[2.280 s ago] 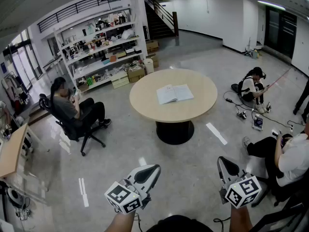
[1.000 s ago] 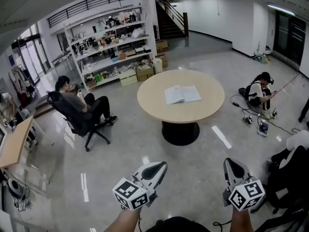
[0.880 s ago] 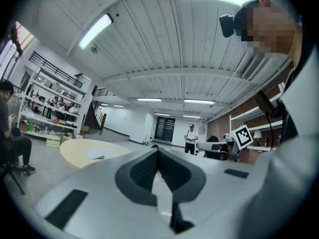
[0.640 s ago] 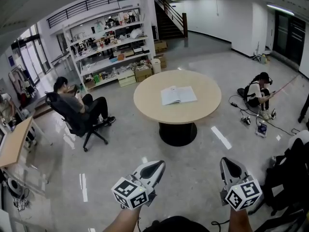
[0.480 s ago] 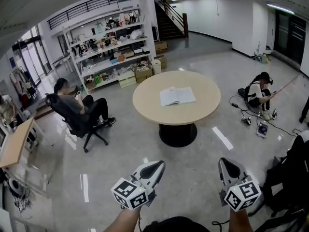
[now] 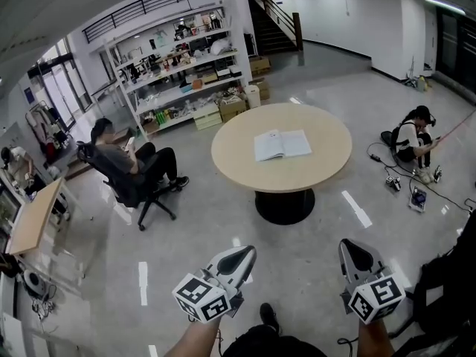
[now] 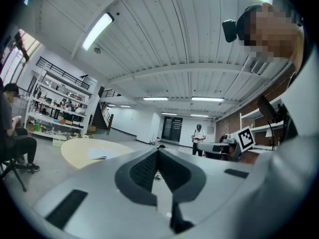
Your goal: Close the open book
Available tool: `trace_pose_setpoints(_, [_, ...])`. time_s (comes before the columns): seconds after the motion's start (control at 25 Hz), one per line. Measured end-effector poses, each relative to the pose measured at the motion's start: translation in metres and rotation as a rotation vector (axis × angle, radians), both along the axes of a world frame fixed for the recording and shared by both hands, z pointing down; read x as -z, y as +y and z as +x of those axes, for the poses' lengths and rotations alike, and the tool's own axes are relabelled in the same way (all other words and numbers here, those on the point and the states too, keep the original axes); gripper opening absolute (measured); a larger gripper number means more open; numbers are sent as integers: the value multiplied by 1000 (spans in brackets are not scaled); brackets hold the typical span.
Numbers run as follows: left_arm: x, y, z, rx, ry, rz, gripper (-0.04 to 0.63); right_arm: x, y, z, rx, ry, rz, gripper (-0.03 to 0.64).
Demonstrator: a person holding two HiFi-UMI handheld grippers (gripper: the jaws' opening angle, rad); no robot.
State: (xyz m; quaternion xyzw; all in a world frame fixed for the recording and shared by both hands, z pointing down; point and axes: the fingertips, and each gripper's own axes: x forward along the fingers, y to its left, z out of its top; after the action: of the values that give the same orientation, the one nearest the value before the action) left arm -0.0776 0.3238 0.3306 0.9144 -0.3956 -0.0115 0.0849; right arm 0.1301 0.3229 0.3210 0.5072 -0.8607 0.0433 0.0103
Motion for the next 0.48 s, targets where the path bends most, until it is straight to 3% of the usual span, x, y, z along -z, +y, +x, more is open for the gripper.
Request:
trace_pose_setpoints(0.24, [-20,-110,18,16,14,-25,-11,-19,-114,13,25,9,-10,-8])
trace_pose_setpoints(0.48, [-15,-205,0,9,27,-19,-11,-15,-211,-10,24,82,-1,-8])
